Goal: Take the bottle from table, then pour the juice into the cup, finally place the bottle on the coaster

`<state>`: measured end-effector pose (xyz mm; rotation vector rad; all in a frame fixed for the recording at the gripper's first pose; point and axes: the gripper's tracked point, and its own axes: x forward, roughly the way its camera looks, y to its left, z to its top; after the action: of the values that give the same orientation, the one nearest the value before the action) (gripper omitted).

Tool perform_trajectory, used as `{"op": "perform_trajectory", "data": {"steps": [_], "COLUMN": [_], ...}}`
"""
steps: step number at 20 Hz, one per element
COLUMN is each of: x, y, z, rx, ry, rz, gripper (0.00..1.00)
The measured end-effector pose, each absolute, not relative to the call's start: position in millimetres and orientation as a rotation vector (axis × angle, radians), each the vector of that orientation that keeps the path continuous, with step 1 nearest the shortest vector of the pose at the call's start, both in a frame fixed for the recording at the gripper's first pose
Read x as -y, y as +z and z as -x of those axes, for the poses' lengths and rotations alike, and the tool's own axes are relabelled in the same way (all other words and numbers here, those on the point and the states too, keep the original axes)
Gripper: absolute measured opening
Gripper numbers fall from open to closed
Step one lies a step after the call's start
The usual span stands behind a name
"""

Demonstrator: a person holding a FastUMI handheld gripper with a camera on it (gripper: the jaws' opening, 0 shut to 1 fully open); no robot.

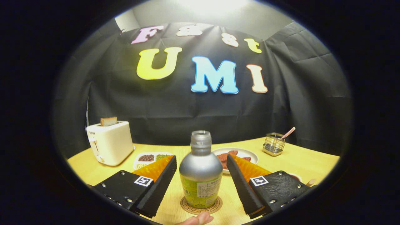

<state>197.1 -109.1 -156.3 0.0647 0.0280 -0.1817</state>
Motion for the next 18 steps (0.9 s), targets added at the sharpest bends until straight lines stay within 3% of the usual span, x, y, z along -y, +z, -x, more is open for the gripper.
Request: {"op": "perform_trajectory", "data": {"steps": [3, 6, 10, 18], "x": [114, 97, 106, 103], "y": [-108, -54, 9, 37], "z": [-174, -151, -124, -101], "rx": [0.031, 0.078, 0.121, 0.080], "ry": [-0.174, -0.040, -0.020, -0.013], "rz": [-0.076, -0.070, -0.015, 0.020], "gripper": [0.98, 0.97, 0.97, 0.97]}}
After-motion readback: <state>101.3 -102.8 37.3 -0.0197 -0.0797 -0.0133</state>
